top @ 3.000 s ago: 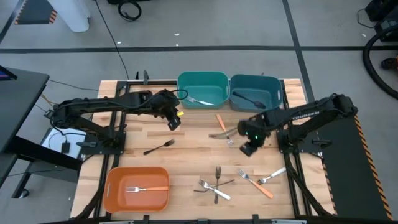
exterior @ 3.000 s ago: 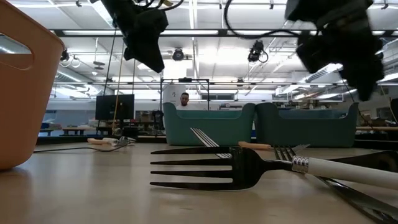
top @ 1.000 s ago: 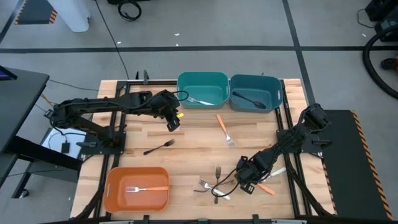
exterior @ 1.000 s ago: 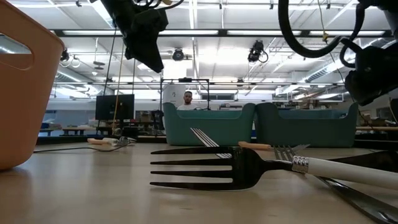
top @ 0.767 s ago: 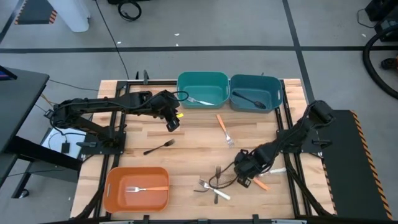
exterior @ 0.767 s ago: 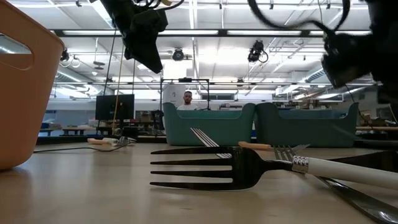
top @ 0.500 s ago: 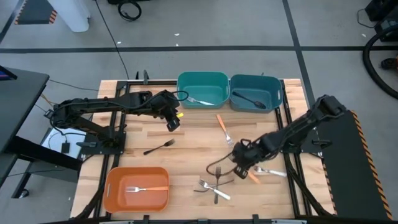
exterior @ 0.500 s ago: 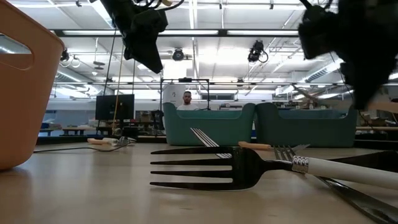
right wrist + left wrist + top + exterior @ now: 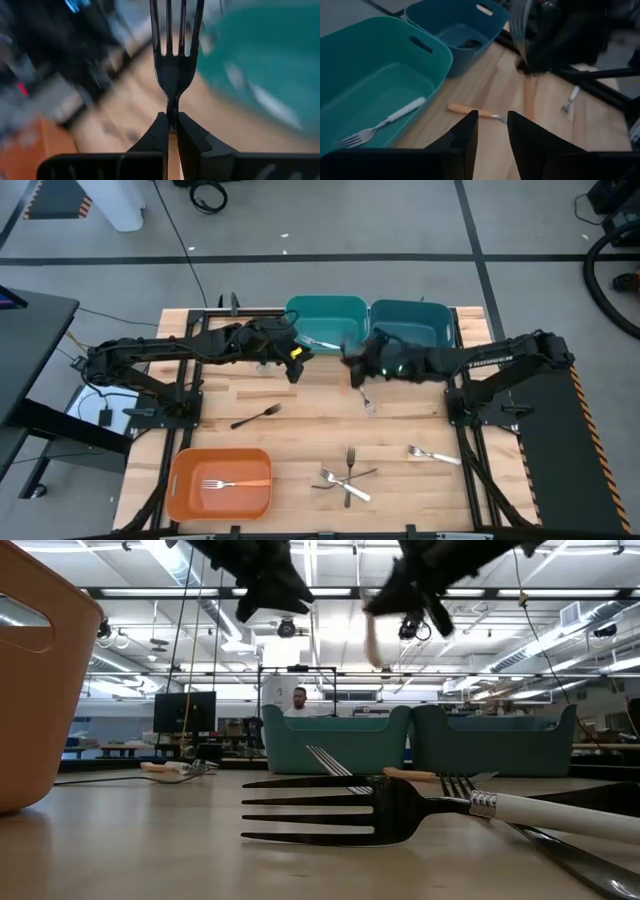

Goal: Sort silverware by color (type)
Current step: Put the top right orange fork into the orange bin

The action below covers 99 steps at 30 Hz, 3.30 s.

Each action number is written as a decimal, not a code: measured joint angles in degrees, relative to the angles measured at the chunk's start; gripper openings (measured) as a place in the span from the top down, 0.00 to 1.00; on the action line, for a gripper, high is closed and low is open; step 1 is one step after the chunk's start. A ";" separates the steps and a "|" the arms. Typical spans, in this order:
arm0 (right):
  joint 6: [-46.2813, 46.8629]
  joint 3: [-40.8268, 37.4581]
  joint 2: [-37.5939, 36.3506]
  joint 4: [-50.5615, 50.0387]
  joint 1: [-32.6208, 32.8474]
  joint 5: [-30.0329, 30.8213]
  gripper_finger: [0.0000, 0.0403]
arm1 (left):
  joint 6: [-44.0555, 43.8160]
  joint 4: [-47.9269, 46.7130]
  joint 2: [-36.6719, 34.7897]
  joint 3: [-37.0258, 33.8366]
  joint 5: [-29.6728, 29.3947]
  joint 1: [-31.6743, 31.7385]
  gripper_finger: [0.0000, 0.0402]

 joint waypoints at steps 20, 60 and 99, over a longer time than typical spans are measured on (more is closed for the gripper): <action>-6.22 0.06 2.71 11.19 -7.03 -7.11 0.95 | -8.34 16.05 9.88 -0.07 -1.10 -0.43 0.72; -7.97 0.13 -1.35 14.53 -8.01 -17.81 0.71 | 5.54 -20.88 -7.89 -0.07 19.48 -6.02 0.88; -13.56 0.11 -1.30 6.78 -11.89 -22.62 0.71 | -41.18 -31.09 -4.62 -8.02 21.10 -43.60 0.70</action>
